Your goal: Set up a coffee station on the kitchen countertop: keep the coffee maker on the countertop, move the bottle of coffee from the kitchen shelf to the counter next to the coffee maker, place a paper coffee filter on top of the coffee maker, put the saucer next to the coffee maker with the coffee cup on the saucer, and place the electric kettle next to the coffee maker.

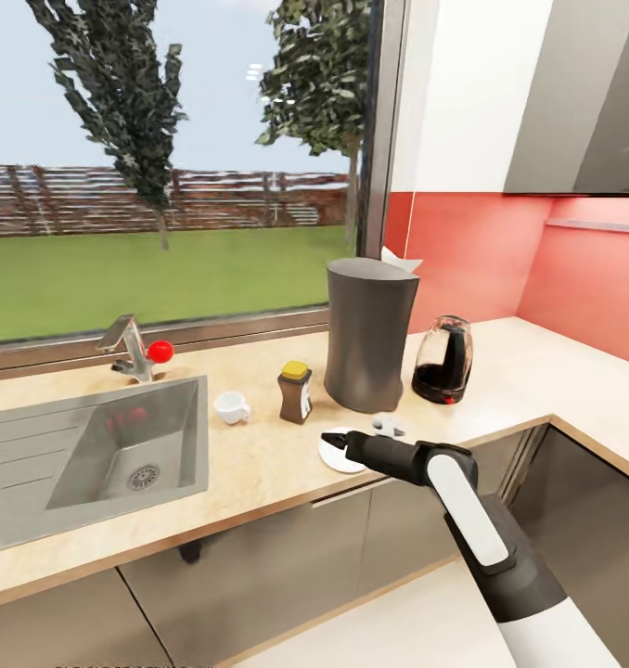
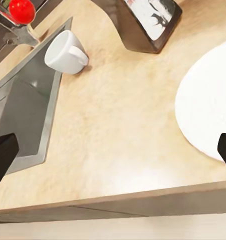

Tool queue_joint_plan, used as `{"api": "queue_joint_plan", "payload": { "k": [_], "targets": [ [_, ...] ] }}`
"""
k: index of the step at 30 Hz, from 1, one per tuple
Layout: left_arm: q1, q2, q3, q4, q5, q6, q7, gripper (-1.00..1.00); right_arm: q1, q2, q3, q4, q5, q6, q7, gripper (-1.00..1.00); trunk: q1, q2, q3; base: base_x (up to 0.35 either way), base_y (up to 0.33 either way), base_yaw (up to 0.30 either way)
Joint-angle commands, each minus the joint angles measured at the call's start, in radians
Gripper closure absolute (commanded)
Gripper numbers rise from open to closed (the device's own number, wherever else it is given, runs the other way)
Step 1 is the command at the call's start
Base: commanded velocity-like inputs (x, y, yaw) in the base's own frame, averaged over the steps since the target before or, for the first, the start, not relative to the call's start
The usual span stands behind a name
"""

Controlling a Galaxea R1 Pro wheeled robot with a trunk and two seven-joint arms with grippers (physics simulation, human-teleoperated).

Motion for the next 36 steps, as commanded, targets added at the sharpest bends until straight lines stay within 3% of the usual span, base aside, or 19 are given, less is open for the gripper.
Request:
{"api": "queue_joint_plan", "payload": {
  "k": [1, 36],
  "targets": [
    [-0.001, 0.001, -0.007, 0.002, 0.011, -0.004, -0.004, -1.0, -0.001, -0.001, 0.001, -0.002, -0.012, 0.001, -0.008, -1.0, 0.0, -0.001, -0.001, 0.0, 0.0, 0.177],
    [-0.001, 0.003, -0.007, 0.003, 0.011, -0.004, -0.005, -1.0, -0.001, -0.003, 0.007, -0.002, -0.01, 0.001, -0.009, -1.0, 0.0, -0.001, -0.001, 0.0, 0.0, 0.271]
  ]
}}
